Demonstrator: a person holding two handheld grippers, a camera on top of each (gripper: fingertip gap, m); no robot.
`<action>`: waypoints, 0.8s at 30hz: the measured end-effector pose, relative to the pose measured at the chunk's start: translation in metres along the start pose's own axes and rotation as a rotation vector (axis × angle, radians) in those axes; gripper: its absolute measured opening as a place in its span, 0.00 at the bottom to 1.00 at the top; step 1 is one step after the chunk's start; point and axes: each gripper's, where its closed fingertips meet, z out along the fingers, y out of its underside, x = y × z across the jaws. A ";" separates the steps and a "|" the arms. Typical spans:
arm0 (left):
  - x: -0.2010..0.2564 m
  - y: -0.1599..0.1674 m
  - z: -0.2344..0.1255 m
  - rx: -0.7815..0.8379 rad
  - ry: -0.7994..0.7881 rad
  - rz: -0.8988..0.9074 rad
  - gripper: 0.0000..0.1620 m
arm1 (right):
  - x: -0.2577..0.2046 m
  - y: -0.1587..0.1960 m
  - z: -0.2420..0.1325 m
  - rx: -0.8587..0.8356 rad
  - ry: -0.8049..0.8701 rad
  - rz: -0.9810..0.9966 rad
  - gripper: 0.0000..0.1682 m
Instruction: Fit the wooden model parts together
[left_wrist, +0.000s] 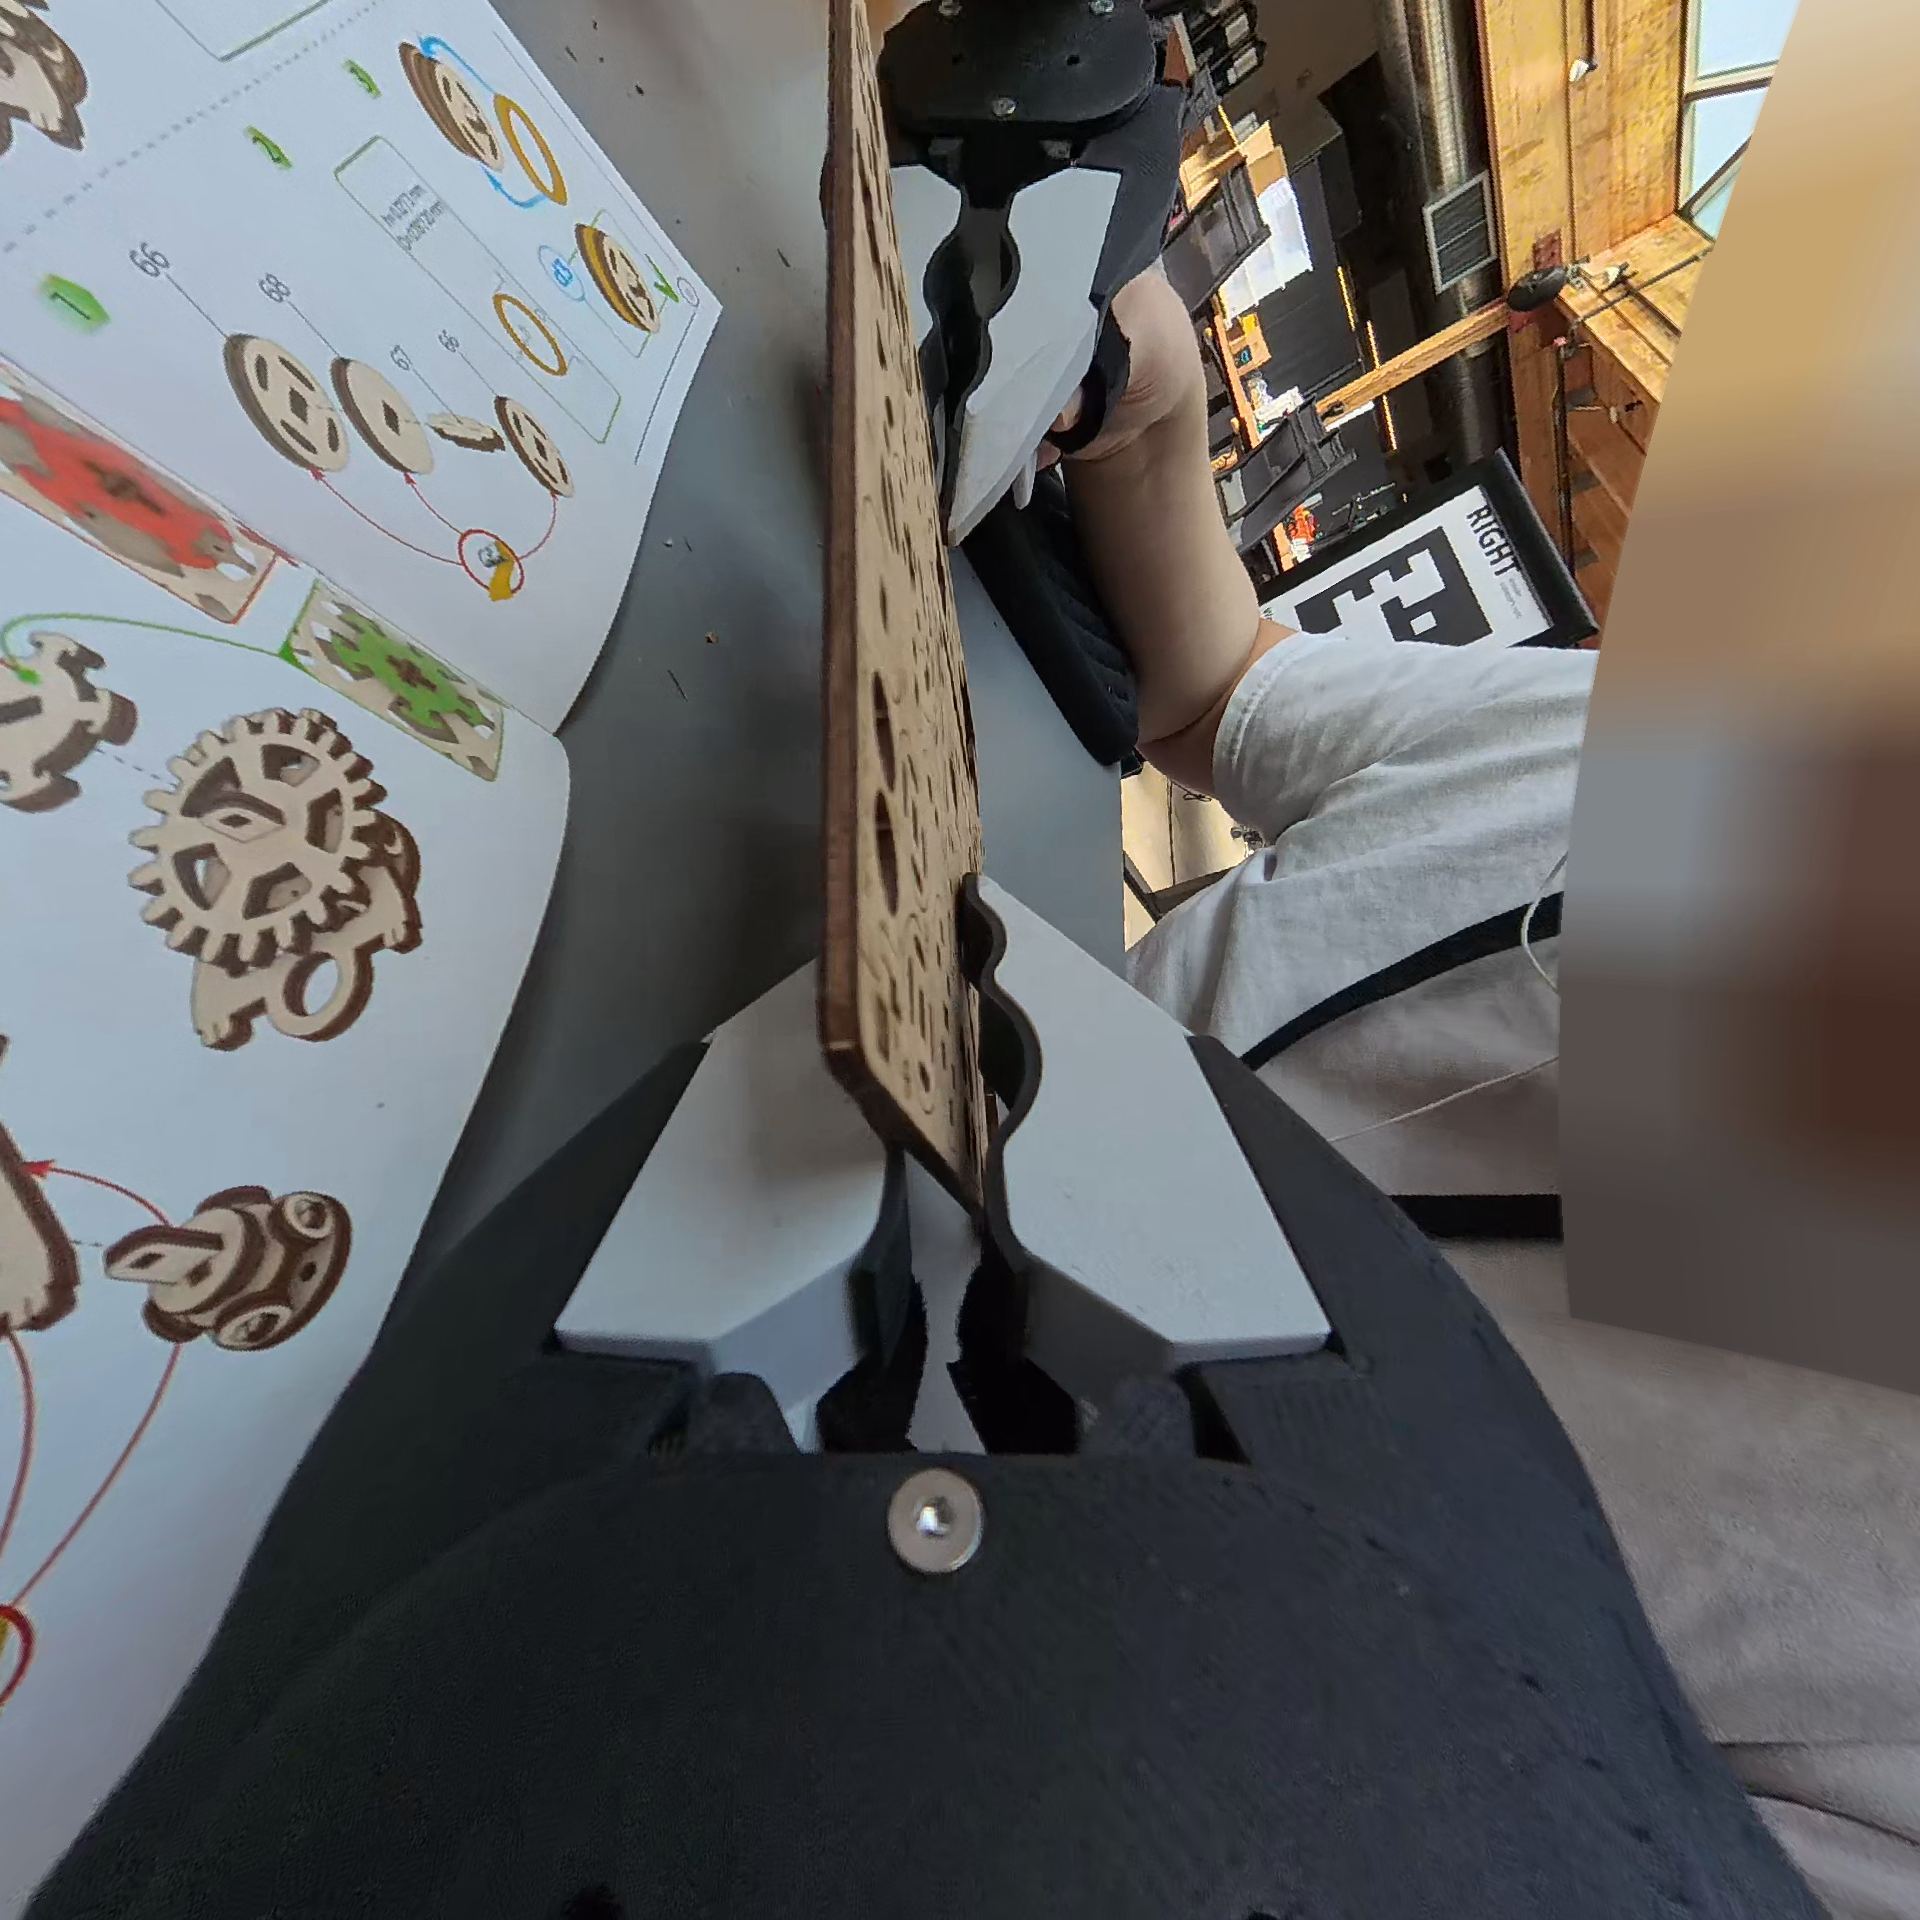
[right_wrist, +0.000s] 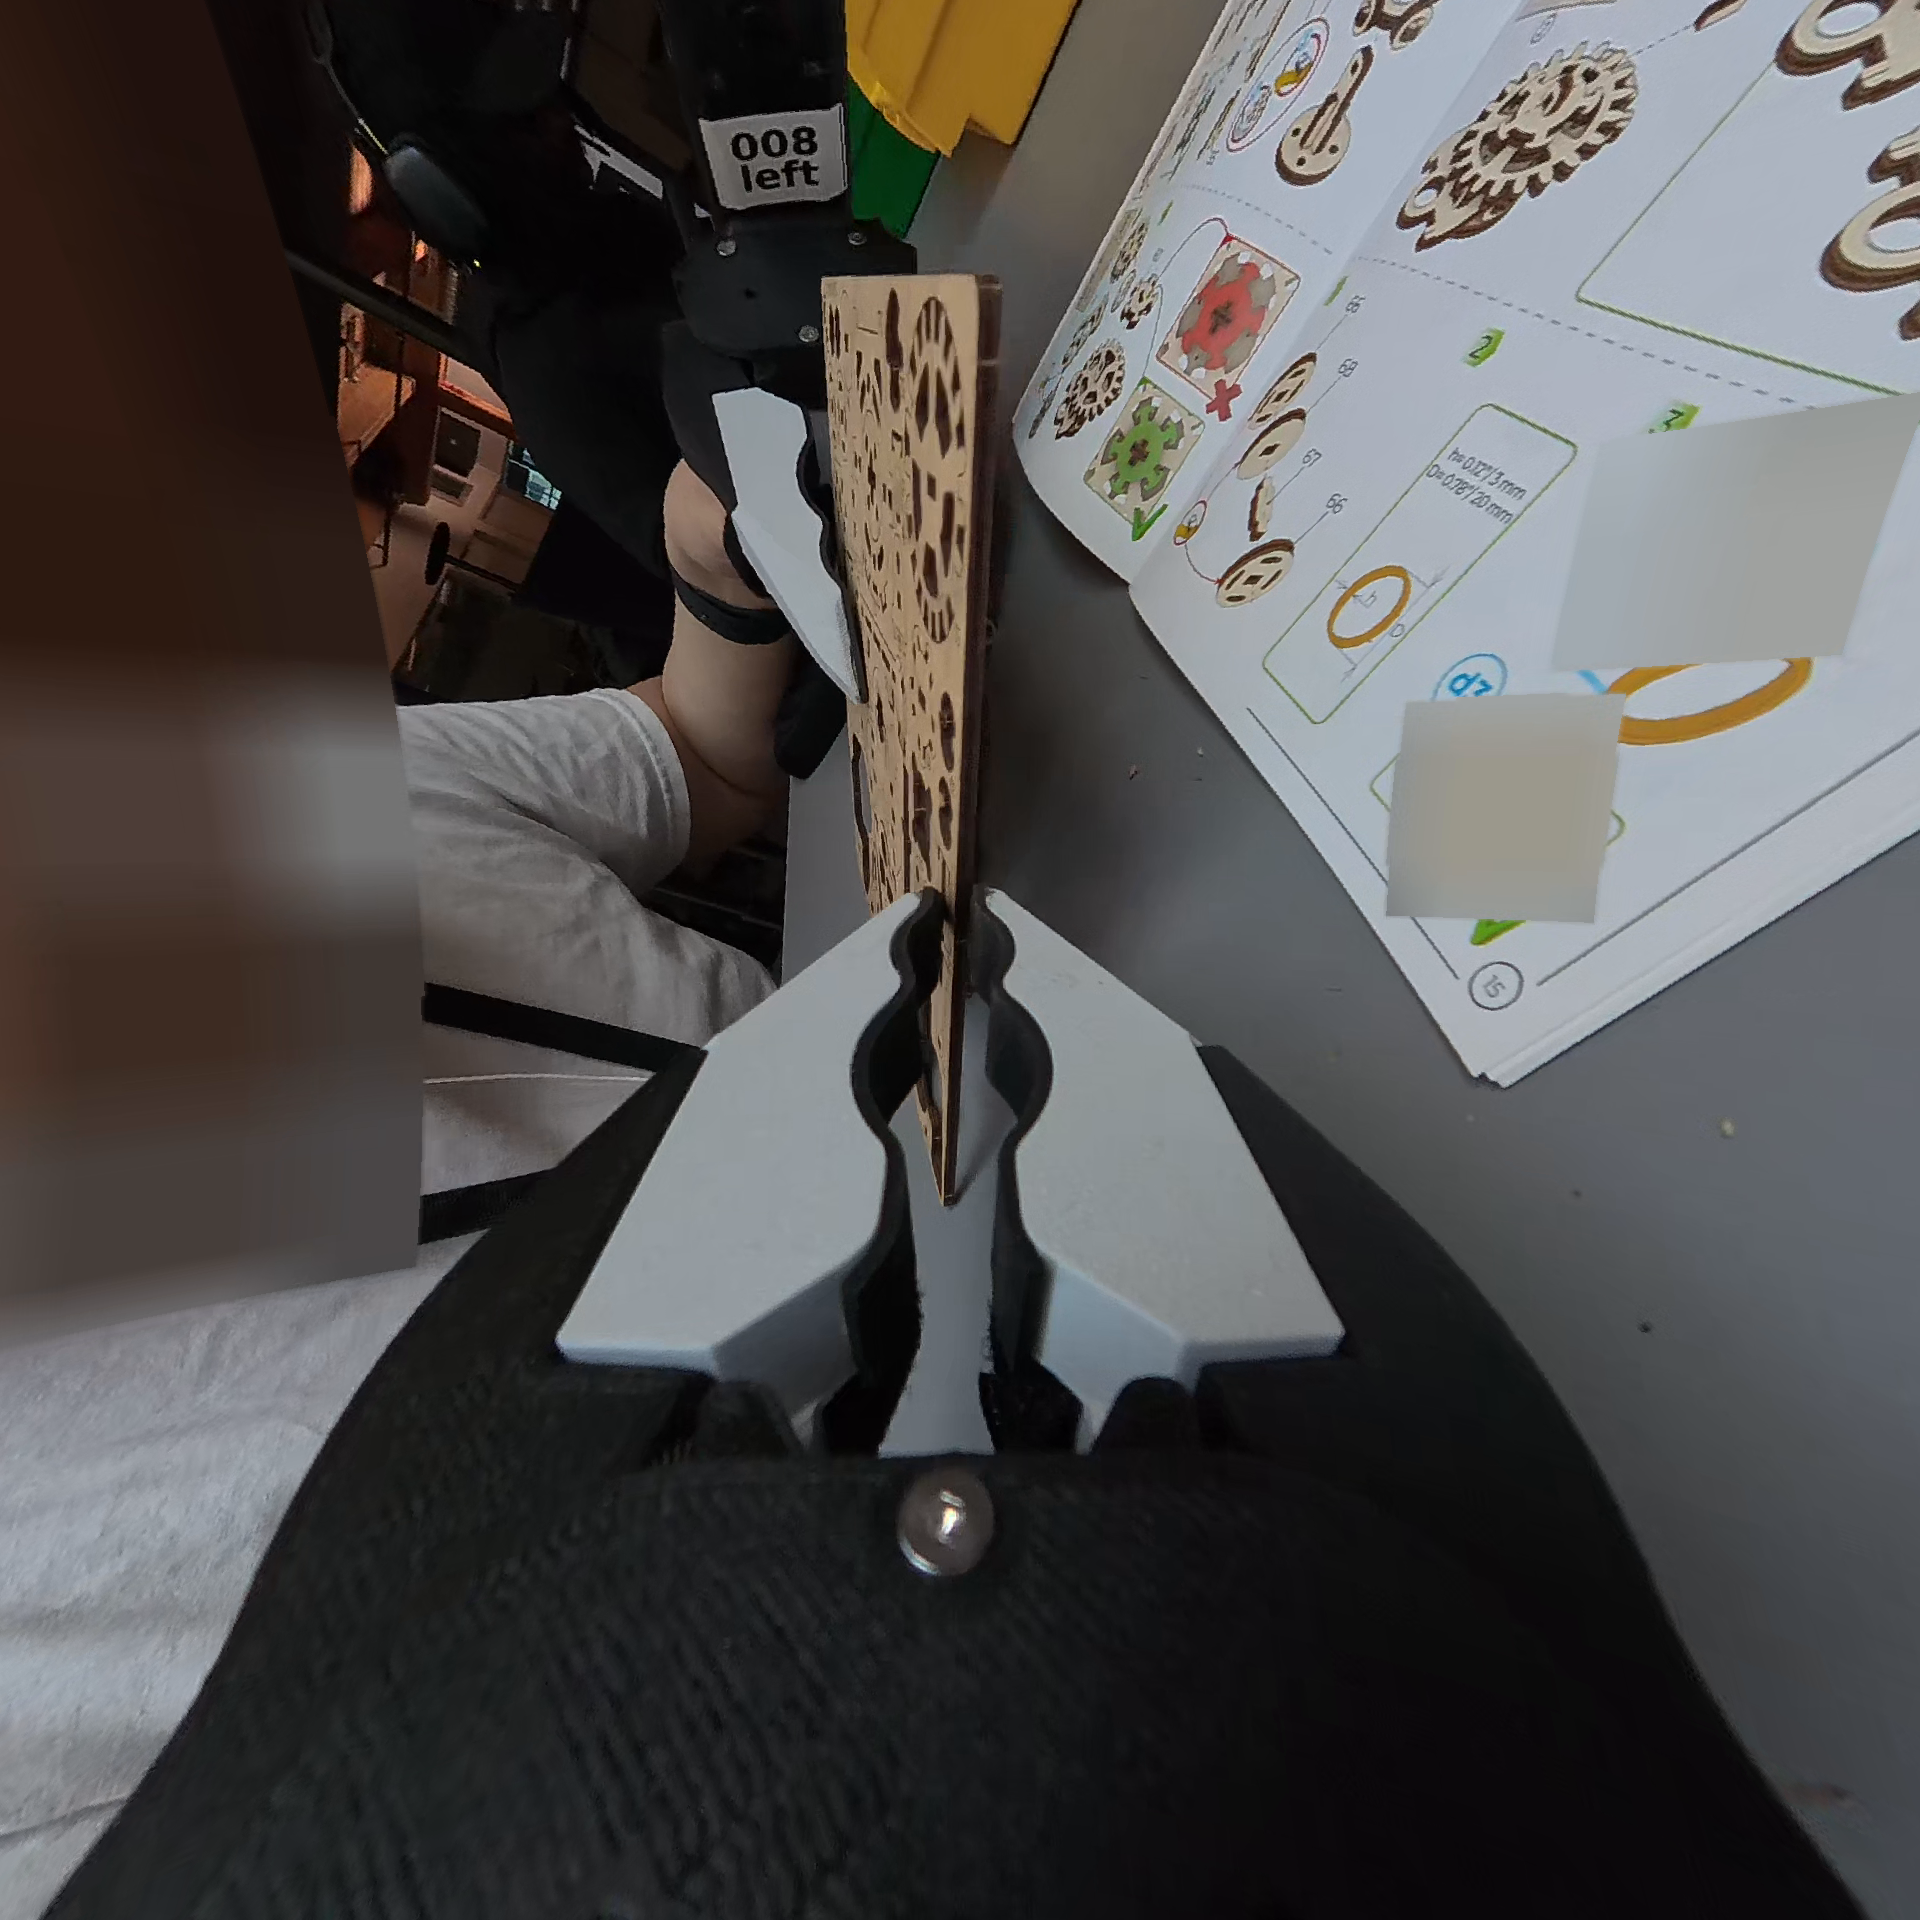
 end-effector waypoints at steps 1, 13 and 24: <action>0.000 -0.001 0.000 0.004 -0.002 0.000 0.00 | -0.001 0.000 0.000 0.002 -0.010 0.006 0.01; 0.008 -0.009 0.000 0.056 0.039 0.037 0.07 | -0.005 -0.001 0.005 0.004 -0.017 -0.023 0.01; 0.004 -0.001 0.009 0.005 0.007 0.047 0.01 | -0.007 0.004 0.013 -0.030 -0.022 -0.045 0.01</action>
